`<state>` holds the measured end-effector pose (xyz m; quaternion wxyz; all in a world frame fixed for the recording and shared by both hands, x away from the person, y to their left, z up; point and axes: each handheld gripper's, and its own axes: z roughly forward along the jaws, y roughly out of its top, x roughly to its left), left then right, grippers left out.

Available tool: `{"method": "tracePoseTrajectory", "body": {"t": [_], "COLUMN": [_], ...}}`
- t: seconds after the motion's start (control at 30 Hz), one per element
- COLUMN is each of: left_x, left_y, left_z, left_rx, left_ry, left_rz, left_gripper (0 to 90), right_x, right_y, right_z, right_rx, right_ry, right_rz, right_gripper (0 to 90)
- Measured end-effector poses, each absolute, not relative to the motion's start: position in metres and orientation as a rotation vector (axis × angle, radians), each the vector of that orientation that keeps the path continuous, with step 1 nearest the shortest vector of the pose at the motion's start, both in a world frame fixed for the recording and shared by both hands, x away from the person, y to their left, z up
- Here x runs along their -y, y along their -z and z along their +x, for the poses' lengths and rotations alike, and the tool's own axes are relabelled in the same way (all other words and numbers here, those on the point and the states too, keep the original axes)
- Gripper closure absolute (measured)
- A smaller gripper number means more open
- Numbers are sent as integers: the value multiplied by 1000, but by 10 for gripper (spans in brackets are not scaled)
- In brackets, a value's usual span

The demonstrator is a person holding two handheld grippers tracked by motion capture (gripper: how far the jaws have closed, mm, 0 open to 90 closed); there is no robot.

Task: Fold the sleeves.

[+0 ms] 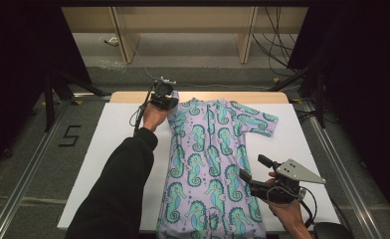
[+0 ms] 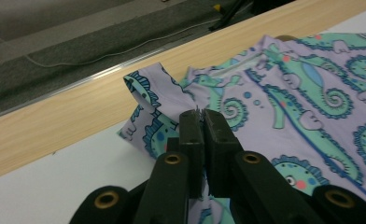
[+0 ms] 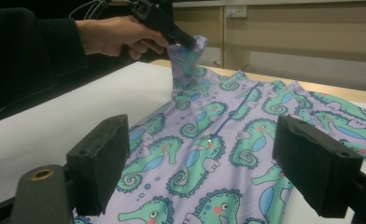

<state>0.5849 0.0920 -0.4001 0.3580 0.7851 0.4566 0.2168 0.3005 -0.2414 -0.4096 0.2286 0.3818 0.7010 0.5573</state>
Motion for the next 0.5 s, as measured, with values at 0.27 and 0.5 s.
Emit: {"method": "tracePoseTrajectory", "body": {"t": [0.27,0.5], "left_x": [-67,-54], "left_y": [399,401], "left_z": [581,574], "left_rx": [-1089,-1029], "left_ry": [-546,-523], "left_rz": [2084,2125], "left_gripper": [864,865], "right_x": [241,242], "right_y": [410,410], "right_z": [300,300], "right_rx": [-1933,-1933], "right_ry": [-1532,-1532], "right_rz": [1050,1051], "right_gripper": [200,200]}}
